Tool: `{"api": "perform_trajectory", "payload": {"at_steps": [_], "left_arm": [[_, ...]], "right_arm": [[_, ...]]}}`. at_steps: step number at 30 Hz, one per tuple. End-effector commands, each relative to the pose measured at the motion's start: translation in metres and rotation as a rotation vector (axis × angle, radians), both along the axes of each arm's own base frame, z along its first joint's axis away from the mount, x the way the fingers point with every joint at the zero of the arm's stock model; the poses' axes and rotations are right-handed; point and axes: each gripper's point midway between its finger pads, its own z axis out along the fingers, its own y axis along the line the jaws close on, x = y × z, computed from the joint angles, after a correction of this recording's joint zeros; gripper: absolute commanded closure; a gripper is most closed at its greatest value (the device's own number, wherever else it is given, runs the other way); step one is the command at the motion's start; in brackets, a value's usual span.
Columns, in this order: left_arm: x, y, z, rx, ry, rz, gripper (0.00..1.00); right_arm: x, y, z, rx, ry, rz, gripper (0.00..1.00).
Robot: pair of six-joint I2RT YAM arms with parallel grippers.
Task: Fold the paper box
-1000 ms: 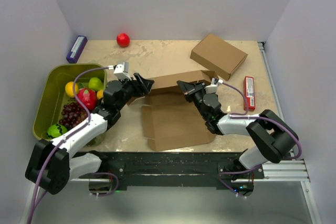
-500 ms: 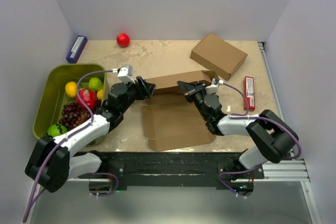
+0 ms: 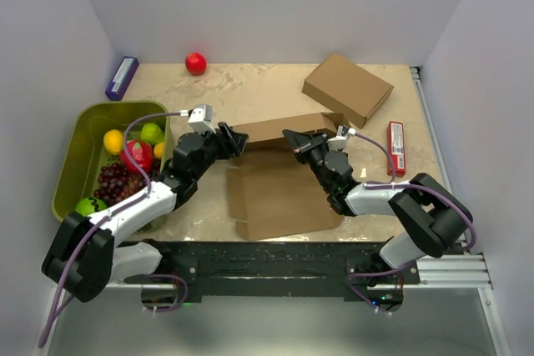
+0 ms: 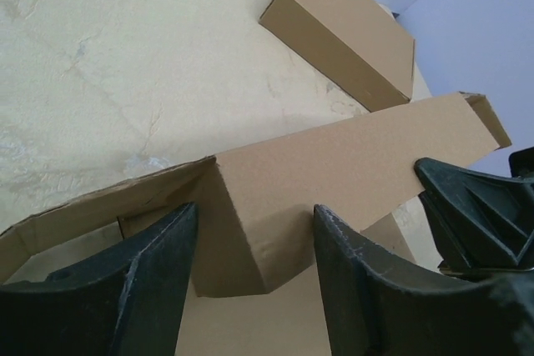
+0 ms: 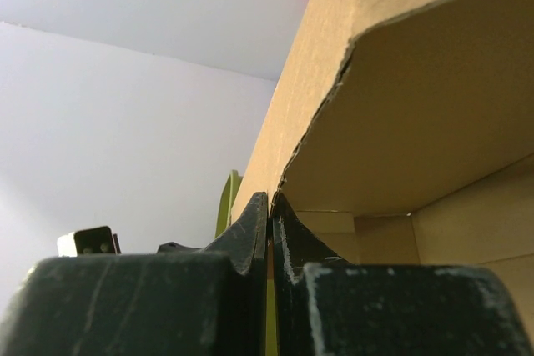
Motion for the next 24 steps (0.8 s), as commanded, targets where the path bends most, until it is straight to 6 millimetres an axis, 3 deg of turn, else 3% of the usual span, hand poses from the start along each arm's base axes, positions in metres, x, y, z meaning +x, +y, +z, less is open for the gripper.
{"api": "perform_trajectory", "payload": {"at_steps": [1,3,10,17,24], "left_arm": [[-0.006,0.014,0.006,0.032,-0.073,0.029,0.31],[-0.011,0.018,0.008,0.038,-0.101,0.033,0.29],[-0.027,0.034,-0.032,0.09,-0.02,0.061,0.3],[-0.032,0.04,-0.051,0.086,0.004,0.079,0.45],[-0.02,0.033,-0.061,0.113,0.012,0.065,0.55]], "right_arm": [[0.002,-0.004,-0.014,-0.057,0.003,-0.021,1.0],[0.003,-0.004,-0.015,-0.054,0.007,-0.022,1.0],[0.002,-0.003,-0.016,-0.043,0.011,-0.016,1.0],[0.001,-0.004,-0.014,-0.041,0.009,-0.016,1.0],[0.0,-0.005,-0.014,-0.033,0.009,-0.014,1.0]]}}
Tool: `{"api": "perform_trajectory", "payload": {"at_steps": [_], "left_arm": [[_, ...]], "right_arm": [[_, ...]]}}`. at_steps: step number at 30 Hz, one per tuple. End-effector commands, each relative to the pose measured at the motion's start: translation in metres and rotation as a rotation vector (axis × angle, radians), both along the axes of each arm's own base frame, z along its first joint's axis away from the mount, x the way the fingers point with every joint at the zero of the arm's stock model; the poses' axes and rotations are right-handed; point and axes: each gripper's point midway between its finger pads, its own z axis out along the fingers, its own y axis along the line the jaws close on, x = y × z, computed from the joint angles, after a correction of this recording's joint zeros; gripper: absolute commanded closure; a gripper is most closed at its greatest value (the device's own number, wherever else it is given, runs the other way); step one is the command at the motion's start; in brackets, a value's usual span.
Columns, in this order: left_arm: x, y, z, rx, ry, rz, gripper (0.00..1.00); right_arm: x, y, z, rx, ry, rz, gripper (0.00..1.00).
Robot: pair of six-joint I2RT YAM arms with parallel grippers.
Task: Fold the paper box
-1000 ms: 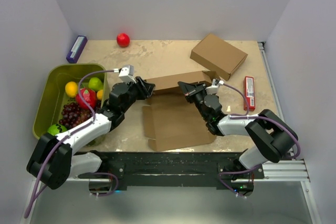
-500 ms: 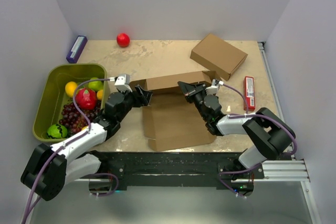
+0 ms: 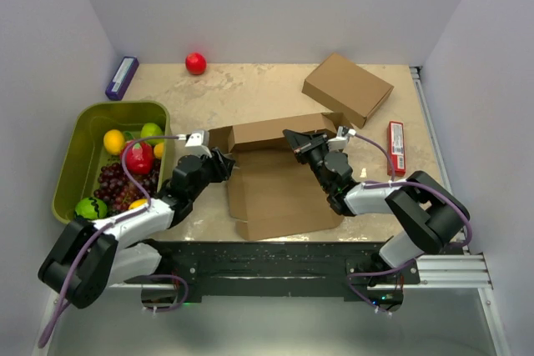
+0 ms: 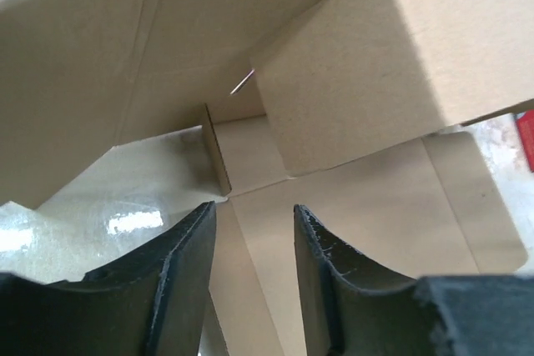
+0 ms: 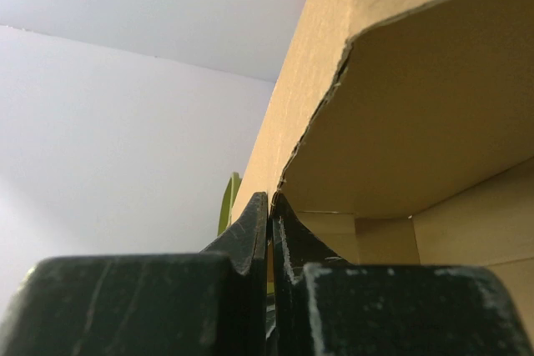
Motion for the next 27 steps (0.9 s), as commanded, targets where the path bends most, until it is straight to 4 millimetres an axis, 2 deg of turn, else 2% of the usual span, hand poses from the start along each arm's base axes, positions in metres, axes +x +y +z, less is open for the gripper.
{"api": "perform_trajectory", "payload": {"at_steps": [1,5,9,12,17,27], "left_arm": [[0.018,-0.002,0.013,0.001,-0.069,0.015,0.56],[0.027,-0.003,-0.001,0.035,-0.034,0.023,0.59],[0.036,-0.01,0.003,0.04,-0.063,0.003,0.63],[0.041,-0.012,-0.002,0.063,-0.056,0.002,0.64],[0.046,-0.019,-0.019,0.085,-0.033,-0.026,0.66],[0.046,-0.06,-0.022,0.095,-0.058,-0.109,0.67]], "right_arm": [[-0.002,-0.005,-0.01,-0.043,0.009,-0.011,1.0],[-0.003,-0.004,-0.008,-0.042,0.004,-0.005,1.0],[-0.002,-0.004,-0.009,-0.04,0.005,-0.005,1.0],[-0.002,-0.003,-0.009,-0.04,0.005,-0.004,1.0],[-0.001,0.0,-0.007,-0.041,0.001,0.005,1.0],[0.001,0.004,-0.01,-0.042,0.006,0.019,1.0]]}}
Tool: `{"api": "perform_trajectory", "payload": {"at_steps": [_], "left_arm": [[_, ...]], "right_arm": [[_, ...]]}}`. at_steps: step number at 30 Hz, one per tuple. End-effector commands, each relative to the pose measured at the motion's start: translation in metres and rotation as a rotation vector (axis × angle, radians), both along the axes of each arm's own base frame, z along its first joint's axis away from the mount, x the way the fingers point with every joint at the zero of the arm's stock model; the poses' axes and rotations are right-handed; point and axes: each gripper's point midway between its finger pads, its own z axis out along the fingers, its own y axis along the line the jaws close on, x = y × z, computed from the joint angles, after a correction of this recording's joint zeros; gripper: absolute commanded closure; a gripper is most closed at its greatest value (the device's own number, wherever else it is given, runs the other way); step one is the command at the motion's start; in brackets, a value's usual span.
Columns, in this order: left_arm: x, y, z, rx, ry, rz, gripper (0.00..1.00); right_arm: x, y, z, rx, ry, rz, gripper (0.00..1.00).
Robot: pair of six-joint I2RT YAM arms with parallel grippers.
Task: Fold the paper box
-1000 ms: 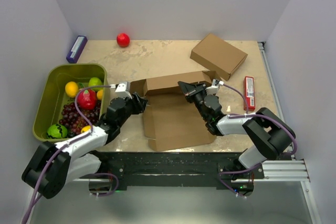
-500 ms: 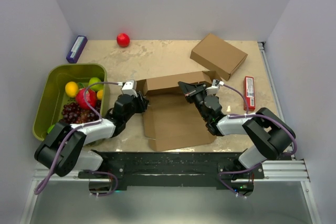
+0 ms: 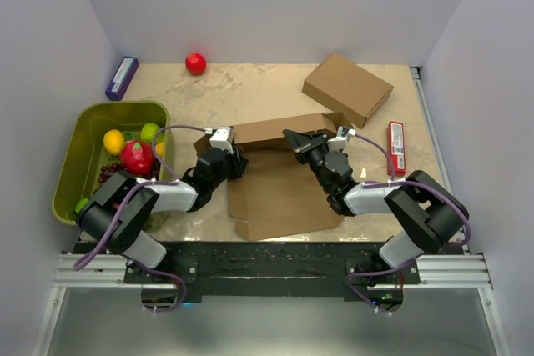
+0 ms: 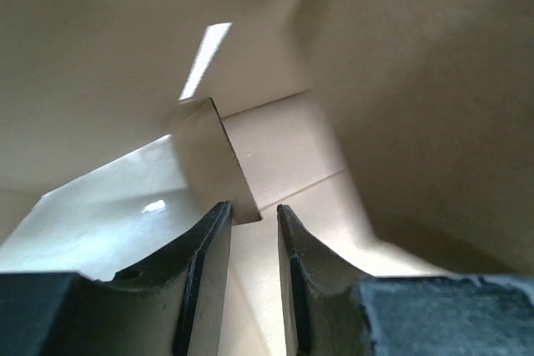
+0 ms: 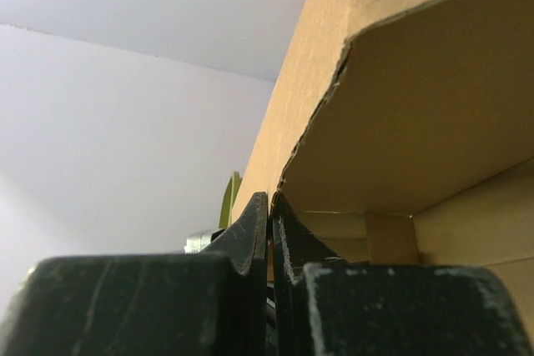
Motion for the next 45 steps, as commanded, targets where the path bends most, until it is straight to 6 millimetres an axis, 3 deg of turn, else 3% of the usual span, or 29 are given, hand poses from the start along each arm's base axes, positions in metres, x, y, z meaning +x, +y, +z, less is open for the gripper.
{"api": "perform_trajectory", "payload": {"at_steps": [1,6,10,16,20,23,27,31,37,45], "left_arm": [[0.018,-0.023,0.025,-0.026,-0.102,-0.027,0.67],[0.017,-0.023,0.014,0.0,-0.072,-0.019,0.67],[0.013,-0.018,0.028,-0.008,-0.108,-0.015,0.63],[-0.016,-0.01,0.032,0.004,-0.115,-0.054,0.5],[-0.046,-0.002,0.013,0.016,-0.071,-0.085,0.48],[-0.06,0.002,0.003,0.0,-0.043,-0.091,0.52],[-0.07,0.003,-0.013,-0.009,0.024,-0.098,0.58],[-0.08,0.016,-0.045,0.027,0.14,-0.034,0.64],[-0.095,0.026,-0.071,0.012,0.23,0.015,0.65],[-0.096,0.027,-0.069,0.0,0.213,0.013,0.64]], "right_arm": [[0.001,0.004,-0.011,-0.047,0.01,0.014,1.0],[0.001,0.004,-0.013,-0.045,0.014,0.016,1.0],[0.002,0.004,-0.013,-0.046,0.015,0.013,1.0],[0.002,0.005,-0.011,-0.04,0.015,0.016,1.0],[0.001,0.005,-0.012,-0.04,0.018,0.016,1.0],[0.002,0.005,-0.013,-0.042,0.02,0.015,1.0],[0.002,0.005,-0.017,-0.04,0.029,0.016,1.0],[0.001,0.004,-0.019,-0.04,0.034,0.013,1.0],[0.0,0.0,-0.019,-0.043,0.038,0.001,1.0],[0.0,-0.003,-0.016,-0.052,0.035,-0.013,1.0]]}}
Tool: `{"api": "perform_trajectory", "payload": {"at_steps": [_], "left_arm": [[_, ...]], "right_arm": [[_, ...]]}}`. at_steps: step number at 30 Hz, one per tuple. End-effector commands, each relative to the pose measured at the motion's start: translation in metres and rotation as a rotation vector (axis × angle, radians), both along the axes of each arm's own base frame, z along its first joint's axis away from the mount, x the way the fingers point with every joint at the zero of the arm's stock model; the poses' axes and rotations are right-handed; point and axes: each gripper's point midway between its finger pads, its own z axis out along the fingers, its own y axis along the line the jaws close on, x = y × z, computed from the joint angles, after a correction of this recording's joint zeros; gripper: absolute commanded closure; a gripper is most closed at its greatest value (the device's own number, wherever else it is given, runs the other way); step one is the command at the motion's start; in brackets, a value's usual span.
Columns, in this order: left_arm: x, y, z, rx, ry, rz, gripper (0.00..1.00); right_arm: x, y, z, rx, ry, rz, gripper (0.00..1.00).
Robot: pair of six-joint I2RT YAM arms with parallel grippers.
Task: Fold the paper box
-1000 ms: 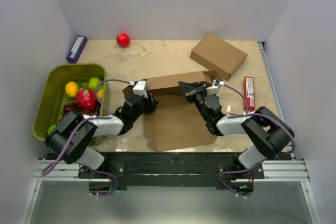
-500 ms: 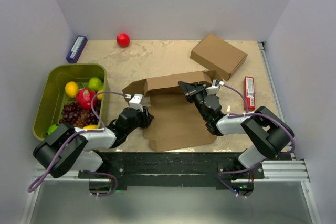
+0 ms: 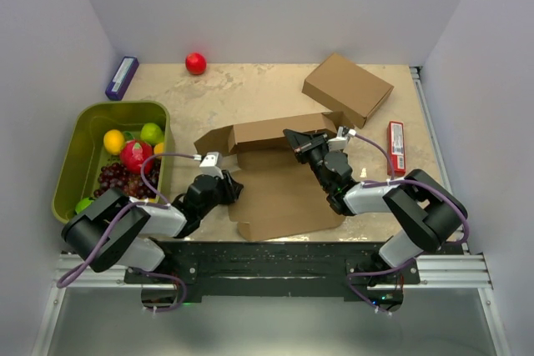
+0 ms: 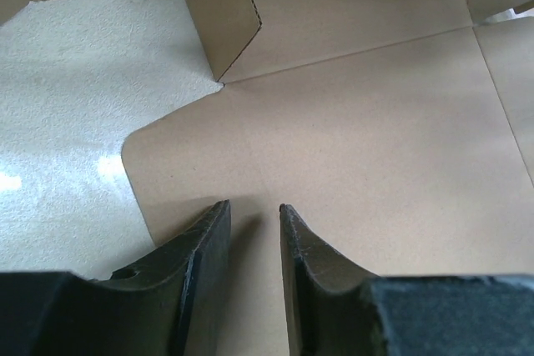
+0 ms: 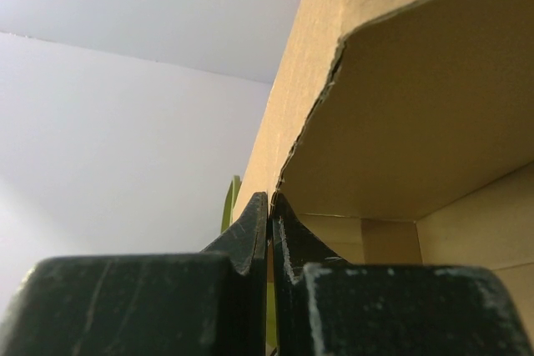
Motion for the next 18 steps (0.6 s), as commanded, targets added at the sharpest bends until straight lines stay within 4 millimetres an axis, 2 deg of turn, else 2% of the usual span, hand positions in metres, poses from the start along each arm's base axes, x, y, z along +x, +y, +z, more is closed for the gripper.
{"api": "perform_trajectory", "payload": {"at_steps": [1,5,10,12,15,17,18], "left_arm": [[-0.021,0.015,-0.029,0.087,0.092,-0.011,0.62],[-0.012,0.012,-0.012,0.098,0.038,-0.026,0.54],[0.01,-0.005,0.04,0.095,-0.057,-0.069,0.35],[0.012,-0.008,0.059,0.085,-0.089,-0.079,0.31],[0.01,-0.009,0.079,0.077,-0.115,-0.099,0.29],[0.005,-0.007,0.084,0.093,-0.111,-0.118,0.28],[0.007,-0.007,0.099,0.082,-0.139,-0.114,0.27]], "right_arm": [[-0.003,-0.002,-0.013,-0.064,0.025,-0.005,1.0],[-0.003,-0.003,-0.014,-0.066,0.028,-0.006,1.0],[-0.003,-0.004,-0.014,-0.059,0.031,-0.011,1.0],[-0.003,-0.005,-0.013,-0.057,0.028,-0.011,1.0],[-0.003,-0.007,-0.012,-0.061,0.027,-0.017,1.0],[-0.002,-0.008,-0.011,-0.061,0.025,-0.02,1.0],[-0.002,-0.008,-0.01,-0.058,0.023,-0.02,1.0]]}}
